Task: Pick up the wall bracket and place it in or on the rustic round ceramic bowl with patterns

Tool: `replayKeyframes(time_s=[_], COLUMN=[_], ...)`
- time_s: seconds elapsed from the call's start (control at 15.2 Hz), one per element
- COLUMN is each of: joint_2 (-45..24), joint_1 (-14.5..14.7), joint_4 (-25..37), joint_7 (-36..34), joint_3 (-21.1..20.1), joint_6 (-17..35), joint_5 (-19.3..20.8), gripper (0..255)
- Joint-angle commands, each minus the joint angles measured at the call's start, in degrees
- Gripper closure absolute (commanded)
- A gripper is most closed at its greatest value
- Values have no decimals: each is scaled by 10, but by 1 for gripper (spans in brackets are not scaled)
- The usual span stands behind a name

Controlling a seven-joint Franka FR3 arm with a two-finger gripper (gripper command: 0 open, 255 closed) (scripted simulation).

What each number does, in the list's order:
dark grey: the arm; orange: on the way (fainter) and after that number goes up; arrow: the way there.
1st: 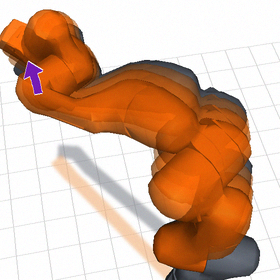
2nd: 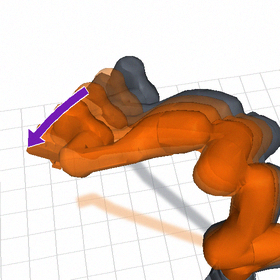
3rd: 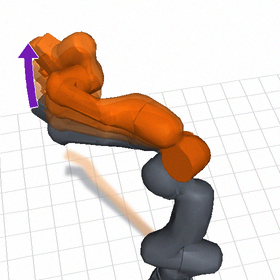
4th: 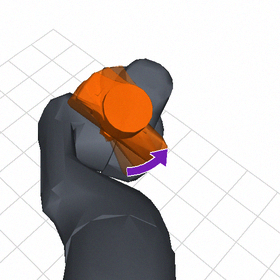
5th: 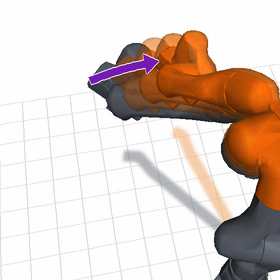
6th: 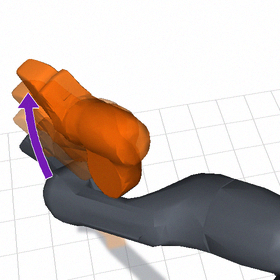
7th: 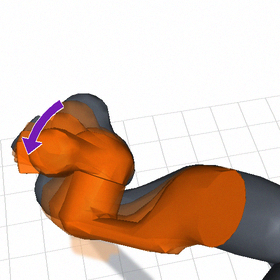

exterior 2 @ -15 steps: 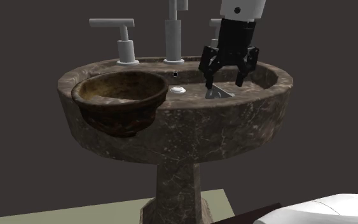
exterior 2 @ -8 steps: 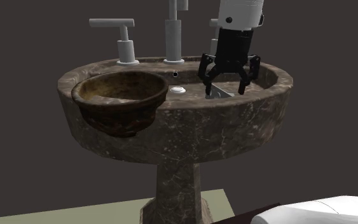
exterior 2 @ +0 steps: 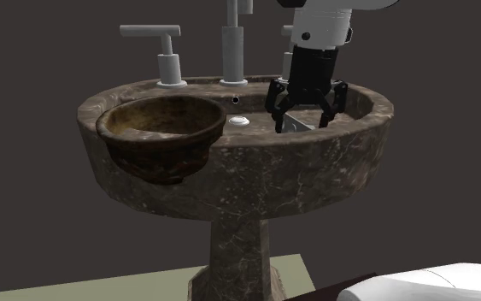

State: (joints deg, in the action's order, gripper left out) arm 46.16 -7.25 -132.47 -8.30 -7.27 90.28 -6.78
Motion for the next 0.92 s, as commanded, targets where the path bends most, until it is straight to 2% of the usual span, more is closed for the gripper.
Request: replayKeyframes(time_s=[0.0, 0.07, 0.66, 0.86], joint_2=[0, 0, 0, -8], joint_1=[0, 0, 0, -1], joint_4=[0, 0, 0, 28], joint_7=[0, 0, 0, -1], joint_3=[0, 0, 0, 1], joint_6=[0, 0, 0, -20], joint_5=[0, 0, 0, 2], gripper=[0, 255, 255, 255])
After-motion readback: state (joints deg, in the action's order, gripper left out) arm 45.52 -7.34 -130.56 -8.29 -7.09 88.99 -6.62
